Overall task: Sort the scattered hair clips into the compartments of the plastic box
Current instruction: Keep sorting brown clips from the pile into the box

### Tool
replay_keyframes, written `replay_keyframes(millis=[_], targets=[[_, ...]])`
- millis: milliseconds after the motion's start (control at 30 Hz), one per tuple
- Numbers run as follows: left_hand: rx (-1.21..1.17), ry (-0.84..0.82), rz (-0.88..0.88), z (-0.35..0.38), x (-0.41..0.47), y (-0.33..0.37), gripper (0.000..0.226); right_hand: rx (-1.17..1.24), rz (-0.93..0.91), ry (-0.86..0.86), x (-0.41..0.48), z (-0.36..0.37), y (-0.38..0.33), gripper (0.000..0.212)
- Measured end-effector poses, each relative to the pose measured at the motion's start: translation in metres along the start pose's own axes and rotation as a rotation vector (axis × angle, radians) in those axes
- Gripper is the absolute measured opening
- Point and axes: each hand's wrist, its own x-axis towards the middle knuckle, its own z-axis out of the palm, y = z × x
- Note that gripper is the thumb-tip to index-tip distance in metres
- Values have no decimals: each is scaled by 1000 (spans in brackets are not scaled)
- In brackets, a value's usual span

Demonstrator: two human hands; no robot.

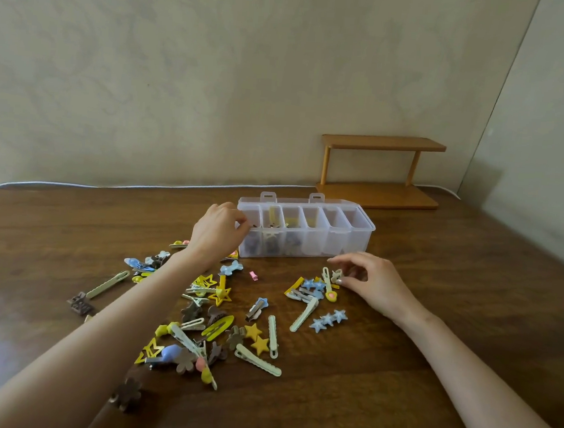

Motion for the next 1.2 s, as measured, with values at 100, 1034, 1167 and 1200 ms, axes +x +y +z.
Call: replay_keyframes(millis=[100, 1034, 1167, 1200], targets=[[-79, 27, 14, -1, -4, -1, 21, -9, 0, 3, 0, 1, -1, 22], [-136, 16, 115, 0, -26, -19, 28, -61, -156, 95, 125, 40, -79, 29], [-134, 3, 95, -1, -27, -16, 31, -188, -217, -1, 125, 43, -78, 36], [-131, 2, 91, -1, -28, -16, 31, -214, -229, -8, 126, 45, -78, 36]])
